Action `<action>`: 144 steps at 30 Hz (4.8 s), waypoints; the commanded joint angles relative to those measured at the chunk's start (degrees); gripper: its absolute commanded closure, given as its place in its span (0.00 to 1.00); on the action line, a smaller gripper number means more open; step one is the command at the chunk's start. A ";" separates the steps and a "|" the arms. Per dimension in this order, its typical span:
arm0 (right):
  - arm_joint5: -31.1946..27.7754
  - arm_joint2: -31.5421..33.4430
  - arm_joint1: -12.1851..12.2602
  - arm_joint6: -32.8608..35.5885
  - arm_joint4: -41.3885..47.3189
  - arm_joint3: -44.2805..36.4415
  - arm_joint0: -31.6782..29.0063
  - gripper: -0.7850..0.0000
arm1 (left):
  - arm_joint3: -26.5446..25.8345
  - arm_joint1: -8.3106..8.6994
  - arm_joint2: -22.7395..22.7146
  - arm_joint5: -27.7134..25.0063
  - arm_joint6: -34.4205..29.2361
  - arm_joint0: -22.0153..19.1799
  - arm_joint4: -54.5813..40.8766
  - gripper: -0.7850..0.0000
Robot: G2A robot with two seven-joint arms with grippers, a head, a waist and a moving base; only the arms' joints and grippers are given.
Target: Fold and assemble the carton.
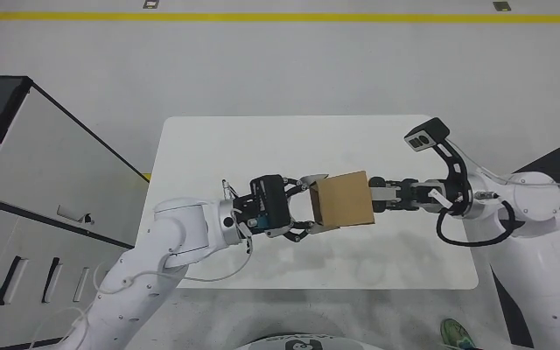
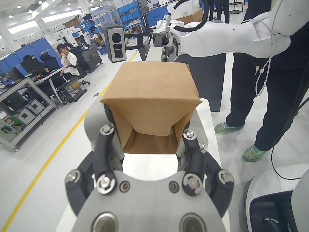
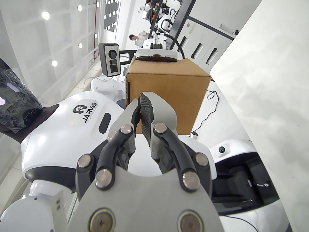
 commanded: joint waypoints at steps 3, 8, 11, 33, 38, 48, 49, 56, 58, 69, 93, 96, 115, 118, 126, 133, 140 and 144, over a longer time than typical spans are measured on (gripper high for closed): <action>0.00 -0.07 -0.01 0.04 0.00 0.09 0.12 1.00 | -0.12 -0.01 0.06 0.09 -0.18 0.01 -0.08 1.00; -0.10 0.32 0.04 0.14 -0.04 0.16 -0.11 1.00 | -0.12 -0.03 0.07 0.29 0.06 0.08 -0.32 1.00; -0.26 1.24 0.11 0.10 0.16 0.34 -0.59 1.00 | 0.34 -0.08 -0.30 0.91 1.44 0.47 -2.25 1.00; -13.91 7.09 -0.68 -4.11 9.57 1.07 -5.66 0.00 | 3.58 -0.29 -2.42 -1.05 9.57 2.74 -15.65 1.00; -13.91 7.09 -0.68 -4.11 9.57 1.07 -5.66 0.00 | 4.06 -0.47 -2.27 1.16 11.14 3.96 -18.46 1.00; -13.65 7.58 -1.02 -6.22 8.57 -0.17 -6.83 0.00 | 7.08 -1.07 1.11 -9.61 18.42 7.04 -34.42 1.00; -13.47 7.45 -1.06 -6.11 8.72 -0.31 -6.93 0.00 | 7.87 -1.05 1.62 -11.30 17.67 6.84 -35.88 1.00; -13.18 7.26 -1.10 -5.92 9.15 -0.46 -6.96 0.00 | 8.28 -1.03 1.82 -12.10 17.13 6.64 -36.66 1.00; -13.18 7.26 -1.10 -5.92 9.15 -0.46 -6.96 0.00 | 8.76 -1.13 2.00 -11.28 18.08 7.20 -38.24 1.00; -13.18 7.26 -1.10 -5.92 9.15 -0.46 -6.96 0.00 | 10.97 -2.45 6.39 -17.07 23.57 7.42 -52.99 1.00; -13.18 7.26 -1.10 -5.92 9.15 -0.46 -6.96 0.00 | 6.12 -2.81 11.35 -17.07 19.03 9.49 -74.96 1.00; -13.18 7.26 -1.10 -5.92 9.15 -0.46 -6.96 0.00 | 6.12 -2.81 11.35 -17.07 19.03 9.49 -74.96 1.00; -13.18 7.26 -1.10 -5.92 9.15 -0.46 -6.96 0.00 | 0.75 -4.18 8.88 -9.71 26.95 14.57 -84.83 1.00; -13.18 7.26 -1.10 -5.92 9.15 -0.46 -6.96 0.00 | -0.27 -4.19 9.41 -8.55 25.52 15.20 -87.33 1.00; -13.18 7.26 -1.10 -5.92 9.15 -0.46 -6.96 0.00 | -1.20 -4.49 9.54 -6.97 25.99 15.60 -89.89 1.00; -13.18 7.26 -1.10 -5.92 9.15 -0.46 -6.96 0.00 | -2.94 -5.22 10.75 -3.69 25.43 16.99 -100.36 1.00; -13.18 7.26 -1.10 -5.92 9.15 -0.46 -6.96 0.00 | -4.52 -5.37 11.16 -0.77 20.15 19.60 -110.01 1.00; -13.18 7.26 -1.10 -5.92 9.15 -0.46 -6.96 0.00 | -4.98 -5.62 10.54 -0.22 18.37 20.23 -113.85 1.00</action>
